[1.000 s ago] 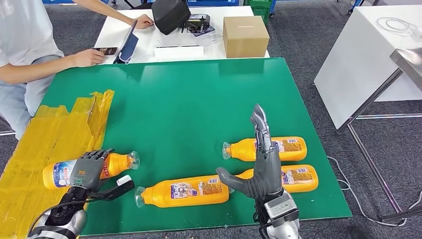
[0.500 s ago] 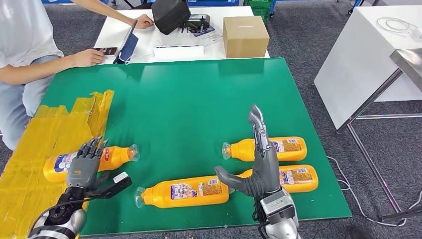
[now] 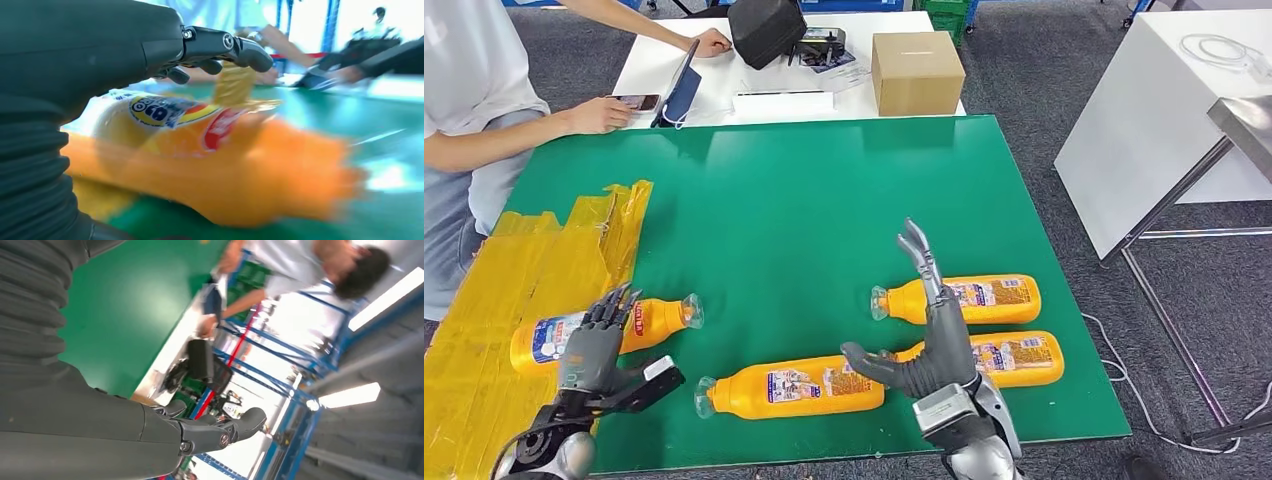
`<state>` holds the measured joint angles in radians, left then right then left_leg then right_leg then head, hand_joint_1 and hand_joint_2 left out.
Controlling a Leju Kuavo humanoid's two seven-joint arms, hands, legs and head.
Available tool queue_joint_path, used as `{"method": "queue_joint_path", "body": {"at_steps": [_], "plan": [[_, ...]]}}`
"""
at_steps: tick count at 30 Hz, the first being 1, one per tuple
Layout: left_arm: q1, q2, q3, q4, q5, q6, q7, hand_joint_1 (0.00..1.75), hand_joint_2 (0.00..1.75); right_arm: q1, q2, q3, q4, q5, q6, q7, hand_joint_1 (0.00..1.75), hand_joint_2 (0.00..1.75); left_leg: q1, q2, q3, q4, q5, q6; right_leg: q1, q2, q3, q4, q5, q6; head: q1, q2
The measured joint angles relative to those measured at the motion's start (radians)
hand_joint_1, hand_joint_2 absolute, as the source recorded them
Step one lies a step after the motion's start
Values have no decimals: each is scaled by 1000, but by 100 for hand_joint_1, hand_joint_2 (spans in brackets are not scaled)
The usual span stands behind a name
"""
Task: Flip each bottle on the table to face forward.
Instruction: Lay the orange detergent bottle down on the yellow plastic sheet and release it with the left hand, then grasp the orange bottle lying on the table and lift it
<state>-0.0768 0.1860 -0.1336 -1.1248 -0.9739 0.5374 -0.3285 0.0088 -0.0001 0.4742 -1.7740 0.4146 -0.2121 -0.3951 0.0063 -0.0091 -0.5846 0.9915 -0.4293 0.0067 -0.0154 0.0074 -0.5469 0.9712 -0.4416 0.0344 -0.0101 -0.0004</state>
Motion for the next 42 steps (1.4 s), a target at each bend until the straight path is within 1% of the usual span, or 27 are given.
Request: {"method": "queue_joint_path", "body": {"at_steps": [3,5,9,12,14,19,22,24,29,35,42], "plan": [[83,-44,16,-154,181,-18,-117,0,175,7,-17,18,9,109,0,37,0,175,0,0,-3,0,0,0,-1,0,-2,0,0,0,0,0],[121,-71,23,-254,265,-21,-168,0,175,7,-29,34,20,175,1,66,0,175,-1,0,-4,0,0,0,-1,0,-3,-1,0,0,0,0],[145,-111,39,-395,344,-12,-224,0,175,-12,-45,70,61,269,3,117,0,175,-1,-1,-4,0,0,1,-1,0,-3,-1,0,0,0,0],[148,-129,47,-452,356,-8,-233,0,175,-29,-52,89,87,287,3,128,0,175,-1,-1,-3,0,0,0,0,0,-2,0,0,0,0,0],[150,-137,49,-476,365,-5,-244,0,175,-38,-57,97,100,293,3,133,0,175,0,-1,-3,0,0,0,0,0,-2,0,0,0,0,0],[150,-159,53,-513,431,20,-316,0,175,-76,-69,128,139,340,17,173,0,175,0,-1,-3,0,0,0,0,0,-2,0,0,0,0,0],[150,-176,51,-544,471,22,-322,0,175,-105,-74,155,177,374,38,204,0,175,0,-1,-3,0,0,0,0,0,-2,0,0,0,0,0],[152,-186,50,-561,516,-2,-318,0,175,-119,-77,176,204,406,55,234,0,175,0,-1,-3,0,0,0,0,0,-2,0,0,0,0,0],[158,-210,49,-591,638,-96,-320,0,175,-169,-94,245,303,502,112,311,0,175,0,-1,-3,0,0,0,0,0,-2,0,0,0,0,0],[161,-236,42,-604,685,-144,-358,0,175,-223,-108,328,420,514,151,318,0,175,0,-1,-3,0,0,0,0,0,-2,0,0,0,0,0],[154,-251,25,-604,700,-149,-368,0,175,-276,-113,391,508,505,173,318,0,175,0,-1,-3,0,0,0,0,0,-3,0,0,0,0,0]]}}
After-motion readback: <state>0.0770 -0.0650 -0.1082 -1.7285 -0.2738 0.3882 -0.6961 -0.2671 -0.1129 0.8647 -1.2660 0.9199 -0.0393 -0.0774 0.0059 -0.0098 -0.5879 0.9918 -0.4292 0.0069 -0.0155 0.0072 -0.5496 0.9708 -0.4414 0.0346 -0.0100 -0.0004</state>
